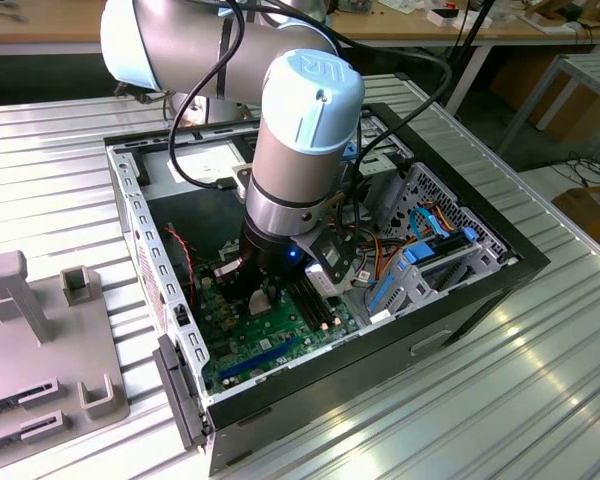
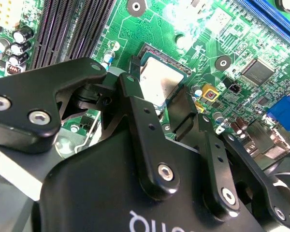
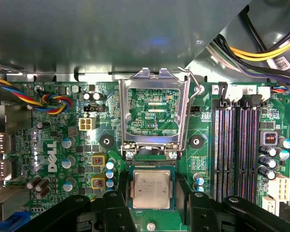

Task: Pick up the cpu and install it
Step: 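Place the cpu into insertion slot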

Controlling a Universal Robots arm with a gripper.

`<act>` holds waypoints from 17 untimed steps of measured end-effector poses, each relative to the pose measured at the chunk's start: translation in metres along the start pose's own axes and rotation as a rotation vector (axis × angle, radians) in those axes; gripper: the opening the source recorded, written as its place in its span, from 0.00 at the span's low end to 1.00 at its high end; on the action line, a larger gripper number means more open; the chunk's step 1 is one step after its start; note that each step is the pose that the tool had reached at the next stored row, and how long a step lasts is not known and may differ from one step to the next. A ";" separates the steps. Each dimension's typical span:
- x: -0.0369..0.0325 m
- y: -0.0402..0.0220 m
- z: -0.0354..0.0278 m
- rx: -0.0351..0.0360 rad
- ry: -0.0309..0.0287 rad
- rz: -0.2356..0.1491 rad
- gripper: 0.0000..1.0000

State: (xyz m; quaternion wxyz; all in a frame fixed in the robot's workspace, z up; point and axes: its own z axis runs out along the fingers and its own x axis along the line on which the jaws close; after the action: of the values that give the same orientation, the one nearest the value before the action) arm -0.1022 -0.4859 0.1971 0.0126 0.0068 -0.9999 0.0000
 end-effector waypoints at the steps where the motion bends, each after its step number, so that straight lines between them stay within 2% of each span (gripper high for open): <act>1: 0.0000 0.0000 0.0000 0.0000 0.0000 0.000 0.47; 12: 0.0000 0.0000 0.0000 -0.0003 0.0002 0.000 0.47; 13: 0.0003 0.0000 0.0000 -0.0001 0.0009 0.000 0.48; 14: 0.0000 0.0001 0.0004 -0.0009 -0.0009 0.000 0.54; 15: -0.0001 0.0001 0.0004 -0.0008 -0.0005 0.000 0.54; 16: 0.0000 0.0001 0.0003 -0.0006 -0.0002 0.000 0.59; 17: 0.0000 0.0001 0.0001 -0.0003 -0.0001 0.000 0.59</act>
State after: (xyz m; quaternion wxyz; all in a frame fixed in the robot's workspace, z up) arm -0.1022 -0.4858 0.1970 0.0126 0.0069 -0.9999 -0.0002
